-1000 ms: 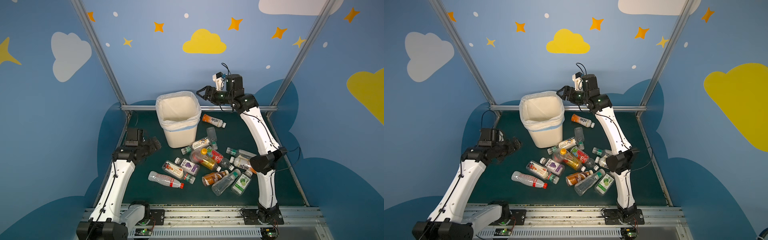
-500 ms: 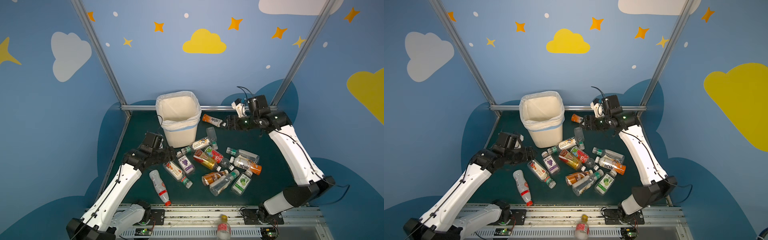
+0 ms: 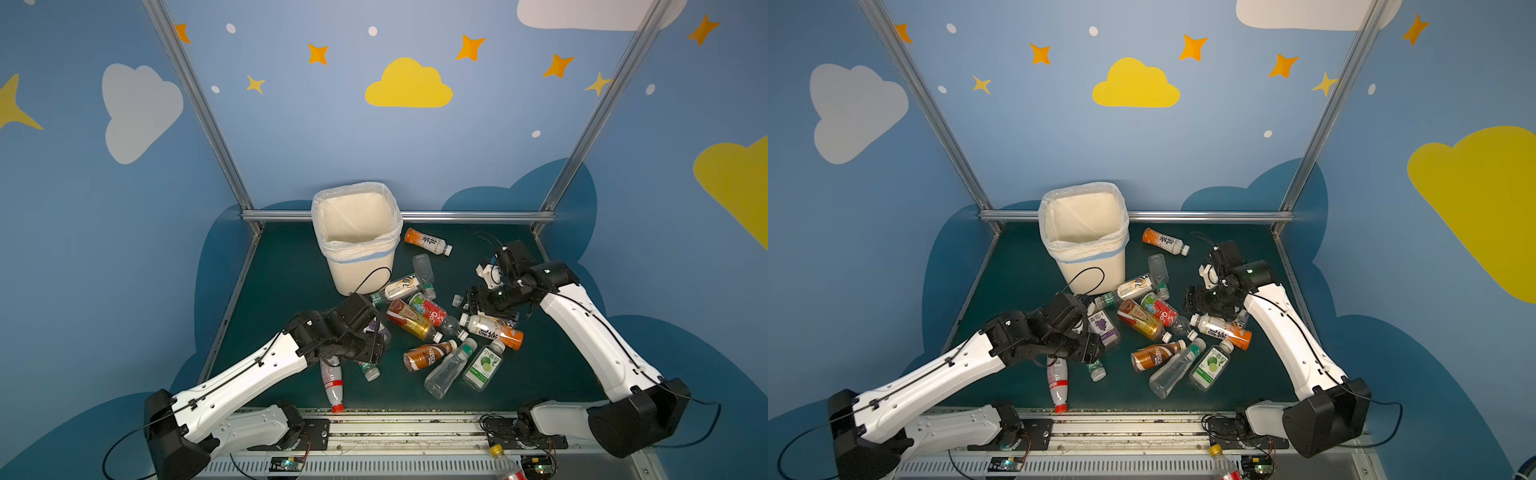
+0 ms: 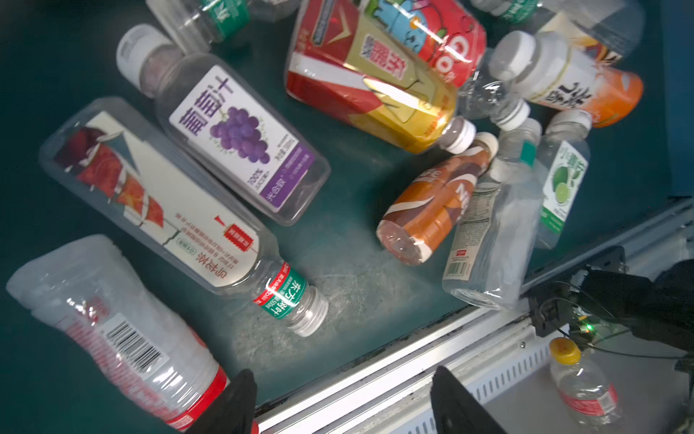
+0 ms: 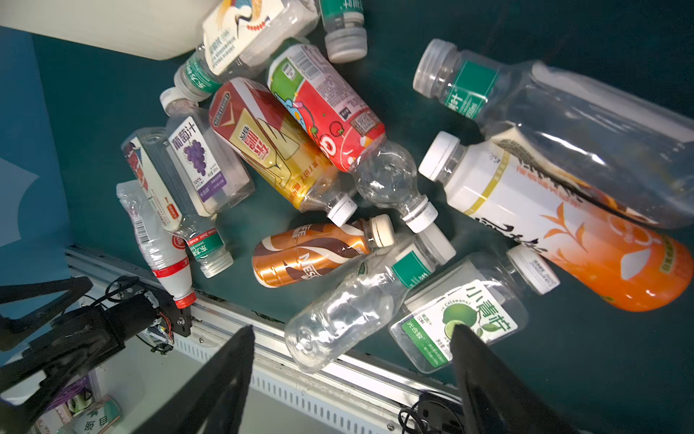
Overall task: Throw the plastic bottles in the bin
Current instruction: Pick up the plastic bottle from the bottom-left of the table.
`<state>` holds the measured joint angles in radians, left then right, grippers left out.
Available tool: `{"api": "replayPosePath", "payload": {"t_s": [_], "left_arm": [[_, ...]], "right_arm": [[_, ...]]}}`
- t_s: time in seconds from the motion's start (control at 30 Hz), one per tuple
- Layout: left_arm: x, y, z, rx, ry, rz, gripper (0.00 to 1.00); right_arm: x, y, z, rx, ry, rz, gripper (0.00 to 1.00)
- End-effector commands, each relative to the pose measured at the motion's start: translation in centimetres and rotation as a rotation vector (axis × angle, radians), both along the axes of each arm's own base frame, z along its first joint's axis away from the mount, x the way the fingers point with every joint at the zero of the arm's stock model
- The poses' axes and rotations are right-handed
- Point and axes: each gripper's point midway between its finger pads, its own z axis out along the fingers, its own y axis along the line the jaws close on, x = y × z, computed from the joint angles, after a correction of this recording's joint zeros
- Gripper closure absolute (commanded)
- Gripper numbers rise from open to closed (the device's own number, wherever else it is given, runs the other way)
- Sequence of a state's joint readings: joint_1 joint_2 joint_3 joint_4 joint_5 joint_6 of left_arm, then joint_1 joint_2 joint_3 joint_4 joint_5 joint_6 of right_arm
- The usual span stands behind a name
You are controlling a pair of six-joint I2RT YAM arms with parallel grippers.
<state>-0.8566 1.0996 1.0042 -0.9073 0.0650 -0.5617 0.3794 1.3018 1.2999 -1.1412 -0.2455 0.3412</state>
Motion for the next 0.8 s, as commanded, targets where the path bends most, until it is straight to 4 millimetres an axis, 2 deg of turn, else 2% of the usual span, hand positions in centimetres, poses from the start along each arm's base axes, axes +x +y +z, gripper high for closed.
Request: {"api": "replayPosePath", "payload": {"t_s": [0.0, 0.1, 0.17, 0.27, 0.43, 0.57, 0.77], "left_arm": [[1.7, 0.9, -0.1, -0.031, -0.039, 0.178, 0.25], [2.7, 1.5, -0.8, -0.003, -0.036, 0.261, 0.25], [3.0, 1.2, -1.1, 0.015, -0.024, 0.265, 0.25], [2.9, -0.5, -1.6, 0.038, -0.011, 0.186, 0.25], [1.4, -2.8, -2.1, 0.132, -0.001, 0.026, 0.26], [1.0, -4.0, -2.5, 0.097, 0.043, 0.027, 0.26], [1.2, -3.9, -2.1, 0.069, 0.039, 0.082, 0.27]], "right_arm": [[-0.7, -0.5, 0.5, 0.015, -0.033, -0.032, 0.17], [-1.0, -1.2, 0.0, -0.005, -0.043, -0.054, 0.17], [-0.9, -1.6, -0.3, -0.014, -0.041, -0.064, 0.17], [-0.8, -2.3, -0.7, -0.025, -0.010, -0.098, 0.17], [-0.4, -3.4, -0.6, -0.041, -0.028, -0.098, 0.17], [0.1, -3.4, -0.7, -0.037, -0.019, -0.091, 0.17], [0.8, -2.5, -1.4, 0.016, -0.005, -0.085, 0.17]]}}
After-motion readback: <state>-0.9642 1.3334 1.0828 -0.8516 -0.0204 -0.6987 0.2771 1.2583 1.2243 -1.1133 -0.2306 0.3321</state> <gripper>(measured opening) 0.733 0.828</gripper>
